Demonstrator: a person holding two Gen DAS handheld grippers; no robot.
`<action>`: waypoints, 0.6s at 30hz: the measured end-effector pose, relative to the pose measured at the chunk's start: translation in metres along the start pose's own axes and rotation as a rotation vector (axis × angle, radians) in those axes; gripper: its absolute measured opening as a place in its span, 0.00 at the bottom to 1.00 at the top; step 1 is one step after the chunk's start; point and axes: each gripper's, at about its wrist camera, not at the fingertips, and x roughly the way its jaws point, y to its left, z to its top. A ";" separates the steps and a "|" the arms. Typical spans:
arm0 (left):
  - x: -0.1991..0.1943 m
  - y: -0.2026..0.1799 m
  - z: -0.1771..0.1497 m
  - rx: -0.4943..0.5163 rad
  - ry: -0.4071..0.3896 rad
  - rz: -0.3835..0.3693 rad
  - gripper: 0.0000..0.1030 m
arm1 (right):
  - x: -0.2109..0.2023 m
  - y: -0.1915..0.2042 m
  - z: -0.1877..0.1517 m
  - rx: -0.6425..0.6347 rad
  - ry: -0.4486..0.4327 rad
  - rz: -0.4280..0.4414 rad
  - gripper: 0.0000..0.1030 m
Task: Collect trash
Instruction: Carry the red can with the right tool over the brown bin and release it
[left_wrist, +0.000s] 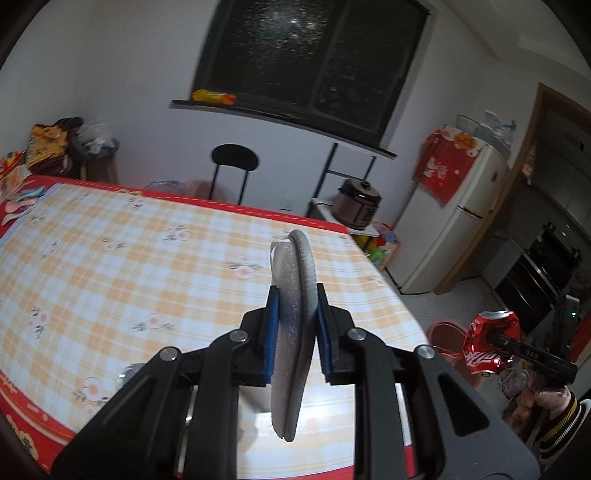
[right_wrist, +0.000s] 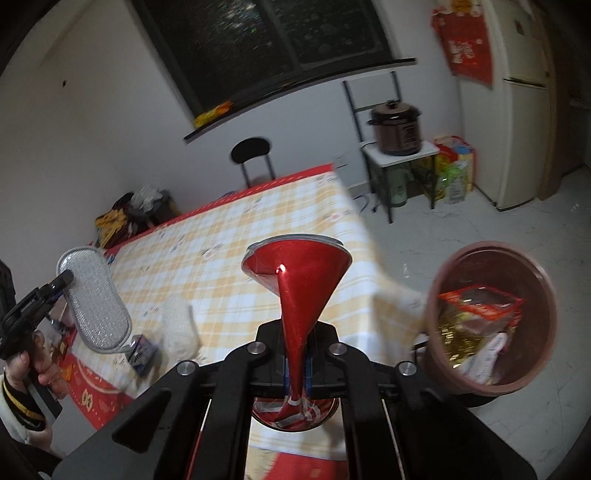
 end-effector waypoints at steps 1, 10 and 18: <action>0.003 -0.012 0.000 0.009 0.002 -0.011 0.21 | -0.005 -0.011 0.001 0.012 -0.010 -0.011 0.06; 0.029 -0.085 -0.002 0.053 0.028 -0.044 0.21 | -0.040 -0.129 0.012 0.125 -0.063 -0.175 0.06; 0.047 -0.123 -0.009 0.066 0.044 -0.030 0.21 | -0.022 -0.187 0.017 0.160 -0.006 -0.235 0.06</action>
